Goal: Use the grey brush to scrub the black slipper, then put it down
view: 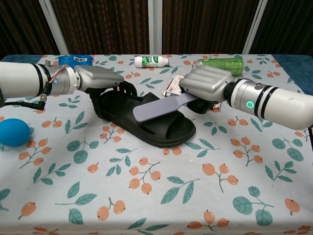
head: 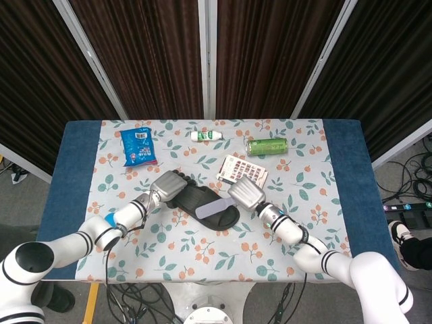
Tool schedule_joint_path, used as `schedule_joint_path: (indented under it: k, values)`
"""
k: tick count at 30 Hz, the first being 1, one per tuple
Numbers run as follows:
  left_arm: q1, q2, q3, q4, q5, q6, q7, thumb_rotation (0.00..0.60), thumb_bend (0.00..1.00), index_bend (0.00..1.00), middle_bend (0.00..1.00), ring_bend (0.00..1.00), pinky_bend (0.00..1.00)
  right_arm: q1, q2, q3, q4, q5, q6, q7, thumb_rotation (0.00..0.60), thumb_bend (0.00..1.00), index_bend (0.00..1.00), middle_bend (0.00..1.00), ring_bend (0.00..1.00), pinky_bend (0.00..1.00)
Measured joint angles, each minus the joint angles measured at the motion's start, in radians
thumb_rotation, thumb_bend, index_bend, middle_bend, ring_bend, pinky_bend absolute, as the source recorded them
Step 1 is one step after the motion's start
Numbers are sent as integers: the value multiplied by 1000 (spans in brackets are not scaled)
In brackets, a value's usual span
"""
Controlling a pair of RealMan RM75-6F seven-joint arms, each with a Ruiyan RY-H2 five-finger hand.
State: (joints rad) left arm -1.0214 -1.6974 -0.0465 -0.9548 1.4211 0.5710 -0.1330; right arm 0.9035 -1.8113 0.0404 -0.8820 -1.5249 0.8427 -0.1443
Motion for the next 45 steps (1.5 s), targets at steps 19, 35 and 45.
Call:
schedule_joint_path:
  k: [19, 35, 45]
  values:
    - [31, 89, -24, -129, -35, 62, 56, 600, 275, 114, 132, 81, 185, -154, 320, -37, -278, 61, 128, 67, 600, 358, 1000, 1000, 988, 1000]
    - [287, 349, -41, -384, -97, 390, 36, 600, 254, 114, 132, 81, 177, -189, 306, -6, -306, 246, -40, -66, 600, 40, 0, 74, 10, 120]
    - [457, 456, -10, -461, -146, 528, 15, 600, 241, 114, 132, 81, 177, -303, 539, 13, -535, 245, 137, 13, 600, 153, 0, 111, 37, 110]
